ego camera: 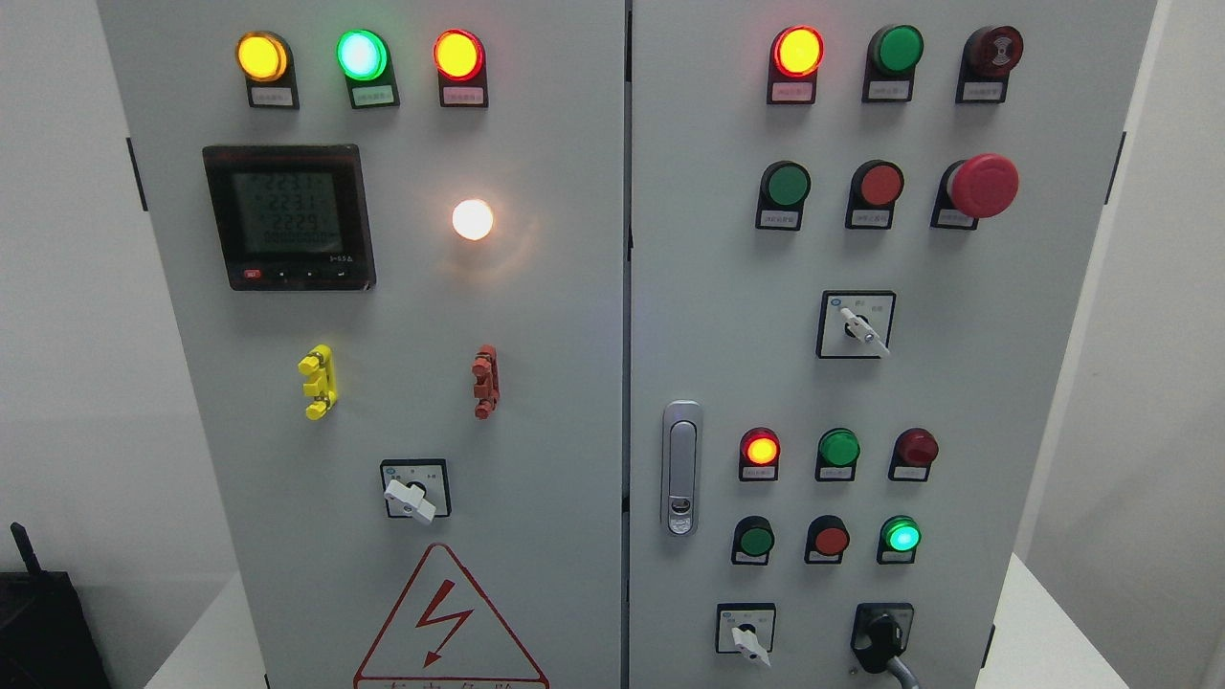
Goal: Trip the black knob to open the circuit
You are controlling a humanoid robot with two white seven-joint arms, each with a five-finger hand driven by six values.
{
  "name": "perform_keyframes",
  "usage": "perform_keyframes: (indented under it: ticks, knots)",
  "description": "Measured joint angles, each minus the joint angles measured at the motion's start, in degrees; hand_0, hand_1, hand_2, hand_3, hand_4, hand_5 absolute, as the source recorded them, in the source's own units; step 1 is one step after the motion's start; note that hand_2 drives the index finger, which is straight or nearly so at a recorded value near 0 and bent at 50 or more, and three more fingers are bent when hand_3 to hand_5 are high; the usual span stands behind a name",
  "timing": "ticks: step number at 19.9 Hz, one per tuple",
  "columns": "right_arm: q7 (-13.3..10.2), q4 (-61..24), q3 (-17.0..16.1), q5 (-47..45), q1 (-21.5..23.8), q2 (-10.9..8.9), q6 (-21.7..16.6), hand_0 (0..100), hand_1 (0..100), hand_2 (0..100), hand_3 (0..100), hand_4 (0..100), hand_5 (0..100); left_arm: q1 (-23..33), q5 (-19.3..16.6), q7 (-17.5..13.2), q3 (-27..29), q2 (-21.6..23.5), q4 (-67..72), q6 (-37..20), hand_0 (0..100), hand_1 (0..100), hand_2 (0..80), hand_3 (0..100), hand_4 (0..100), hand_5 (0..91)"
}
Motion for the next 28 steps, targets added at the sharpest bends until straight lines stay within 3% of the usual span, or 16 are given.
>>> perform_keyframes:
  ticks: [28]
  knots:
    - [-0.2,0.4,-0.7,-0.1,0.2,0.0,0.0,0,0,3,100,97,95,0.0,0.0,0.0,0.0,0.0,0.0,0.0,12,39,0.0,0,0,0.0]
